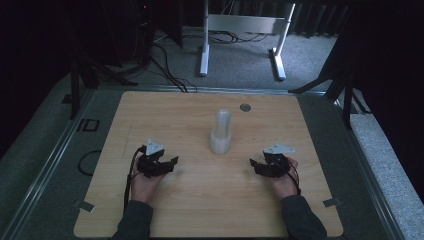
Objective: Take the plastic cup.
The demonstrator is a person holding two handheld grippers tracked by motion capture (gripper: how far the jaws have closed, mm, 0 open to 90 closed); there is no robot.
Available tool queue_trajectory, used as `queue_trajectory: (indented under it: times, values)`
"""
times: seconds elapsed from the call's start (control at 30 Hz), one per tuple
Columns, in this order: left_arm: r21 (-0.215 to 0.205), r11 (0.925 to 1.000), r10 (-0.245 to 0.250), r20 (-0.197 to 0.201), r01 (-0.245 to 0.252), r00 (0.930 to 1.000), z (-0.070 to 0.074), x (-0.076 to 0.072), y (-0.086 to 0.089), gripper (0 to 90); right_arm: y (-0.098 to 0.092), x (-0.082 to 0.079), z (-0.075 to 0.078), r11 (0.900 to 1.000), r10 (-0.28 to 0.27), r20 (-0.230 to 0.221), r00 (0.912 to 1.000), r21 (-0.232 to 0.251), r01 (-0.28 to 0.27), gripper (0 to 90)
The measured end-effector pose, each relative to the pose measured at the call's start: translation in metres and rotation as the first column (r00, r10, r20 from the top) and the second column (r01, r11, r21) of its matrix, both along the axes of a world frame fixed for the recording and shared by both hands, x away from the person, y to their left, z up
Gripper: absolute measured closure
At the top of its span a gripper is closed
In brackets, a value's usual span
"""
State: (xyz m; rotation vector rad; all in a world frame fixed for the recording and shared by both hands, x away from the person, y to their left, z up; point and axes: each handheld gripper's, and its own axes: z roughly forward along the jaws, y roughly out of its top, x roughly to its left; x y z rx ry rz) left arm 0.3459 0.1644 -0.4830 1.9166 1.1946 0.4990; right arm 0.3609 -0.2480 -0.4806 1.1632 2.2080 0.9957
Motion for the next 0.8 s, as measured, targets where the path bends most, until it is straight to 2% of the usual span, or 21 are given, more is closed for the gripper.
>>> queue_trajectory:
  times: [0.03,0.1,0.13,0.3,0.37,0.5,0.53,0.63,0.7,0.73,0.77,0.8]
  values:
    - [-0.017,0.9998,-0.005,0.003,0.005,1.0000,0.000,0.000,0.000,40.2,0.001,0.000,0.001,1.000,0.006,0.002,1.0000,-0.004,-0.006,34.4]
    - [-0.017,0.9998,-0.005,0.003,0.005,1.0000,0.000,0.000,0.000,40.6,0.002,-0.001,0.002,1.000,0.008,0.003,1.0000,-0.008,-0.008,34.4]
    - [-0.033,0.9994,-0.014,0.012,0.014,0.9998,0.002,-0.001,-0.002,44.1,0.003,-0.002,0.003,1.000,0.017,0.007,0.9998,-0.011,-0.017,34.5]
    - [-0.051,0.9979,-0.039,0.017,0.040,0.9991,0.003,-0.002,-0.003,45.6,0.005,-0.001,0.003,1.000,0.020,0.000,0.9998,-0.015,-0.020,35.0]
    - [-0.084,0.9949,-0.054,0.016,0.055,0.9984,0.004,-0.001,0.000,44.9,0.005,-0.001,0.003,1.000,0.028,-0.001,0.9996,-0.014,-0.028,35.0]
    - [-0.092,0.9936,-0.066,0.001,0.065,0.9978,0.005,0.000,0.002,42.8,0.006,-0.001,0.003,0.999,0.033,-0.002,0.9994,-0.014,-0.033,35.0]
    - [-0.087,0.9917,-0.095,0.002,0.095,0.9955,0.008,0.000,0.001,42.8,0.007,-0.002,0.003,0.999,0.042,-0.003,0.9991,-0.014,-0.042,35.0]
    - [-0.057,0.9913,-0.118,0.016,0.119,0.9929,0.015,0.001,-0.002,41.1,0.012,-0.002,0.005,0.997,0.069,0.000,0.9976,-0.022,-0.069,35.1]
    - [-0.064,0.9894,-0.130,0.013,0.131,0.9914,0.018,0.002,-0.003,41.1,0.013,-0.003,0.006,0.997,0.073,0.000,0.9973,-0.020,-0.073,35.0]
    - [-0.085,0.9840,-0.156,0.013,0.157,0.9877,0.023,0.004,-0.004,41.1,0.014,-0.003,0.007,0.997,0.079,0.001,0.9969,-0.021,-0.079,35.1]
    - [-0.081,0.9829,-0.164,0.027,0.166,0.9861,0.030,0.005,-0.006,40.7,0.016,-0.002,0.011,0.995,0.093,0.006,0.9956,-0.017,-0.093,35.6]
    - [-0.081,0.9829,-0.164,0.027,0.166,0.9861,0.030,0.005,-0.006,40.3,0.016,-0.002,0.011,0.995,0.093,0.006,0.9956,-0.017,-0.093,35.6]
